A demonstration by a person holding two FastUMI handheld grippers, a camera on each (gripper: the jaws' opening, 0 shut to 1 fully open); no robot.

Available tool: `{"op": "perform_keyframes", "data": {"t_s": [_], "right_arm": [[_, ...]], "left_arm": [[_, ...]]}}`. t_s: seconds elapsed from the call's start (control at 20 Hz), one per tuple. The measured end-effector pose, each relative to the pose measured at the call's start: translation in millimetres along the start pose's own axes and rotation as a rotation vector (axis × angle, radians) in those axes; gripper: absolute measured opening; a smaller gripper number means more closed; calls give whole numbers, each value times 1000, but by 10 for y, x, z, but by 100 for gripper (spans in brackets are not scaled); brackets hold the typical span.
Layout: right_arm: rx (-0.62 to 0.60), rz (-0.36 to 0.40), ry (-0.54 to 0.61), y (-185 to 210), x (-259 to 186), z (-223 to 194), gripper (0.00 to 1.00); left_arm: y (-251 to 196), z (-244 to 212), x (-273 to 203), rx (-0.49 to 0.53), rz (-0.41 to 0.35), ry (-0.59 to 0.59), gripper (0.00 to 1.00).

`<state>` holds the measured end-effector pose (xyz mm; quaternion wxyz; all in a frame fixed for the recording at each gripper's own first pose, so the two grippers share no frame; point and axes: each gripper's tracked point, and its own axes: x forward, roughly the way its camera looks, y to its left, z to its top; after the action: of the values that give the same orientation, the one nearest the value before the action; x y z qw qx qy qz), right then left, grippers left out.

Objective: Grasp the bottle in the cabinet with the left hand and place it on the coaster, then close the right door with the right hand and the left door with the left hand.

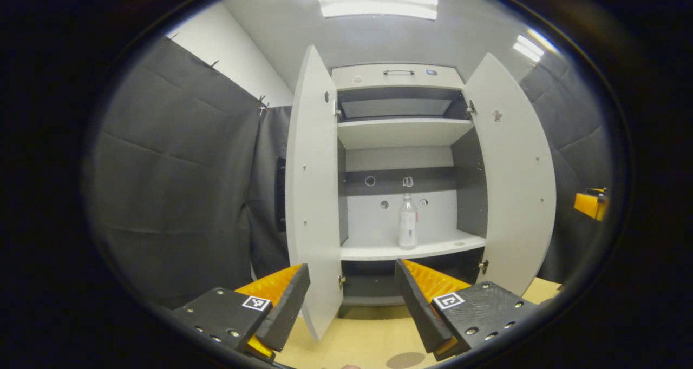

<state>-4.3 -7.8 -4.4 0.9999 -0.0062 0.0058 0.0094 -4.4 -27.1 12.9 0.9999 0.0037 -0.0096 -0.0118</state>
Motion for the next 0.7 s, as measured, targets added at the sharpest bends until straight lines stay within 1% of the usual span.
{"op": "perform_keyframes", "data": {"t_s": [0.1,0.15,0.2,0.35,0.4,0.45,0.5,0.65,0.7], "right_arm": [[-3,10,4,-52,-17,-43,96],[1,15,6,-84,-17,-61,92],[8,24,9,-105,-5,-87,95],[31,55,22,-186,11,-173,95],[37,62,20,-221,18,-192,92],[39,62,19,-266,34,-201,92],[42,58,25,-325,38,-227,95],[68,54,29,-380,70,-218,95],[70,51,32,-396,79,-243,95]], "left_arm": [[-75,58,57,-4,-1,-9,100],[-114,104,90,1,0,-19,100],[-155,148,114,8,5,-28,93],[-325,217,248,13,4,-41,92],[-391,236,297,12,-2,-48,93],[-449,269,369,11,-6,-53,93],[-501,285,443,8,-13,-54,93],[-670,342,660,-7,-48,-51,93],[-708,359,731,-13,-56,-54,96]]}}
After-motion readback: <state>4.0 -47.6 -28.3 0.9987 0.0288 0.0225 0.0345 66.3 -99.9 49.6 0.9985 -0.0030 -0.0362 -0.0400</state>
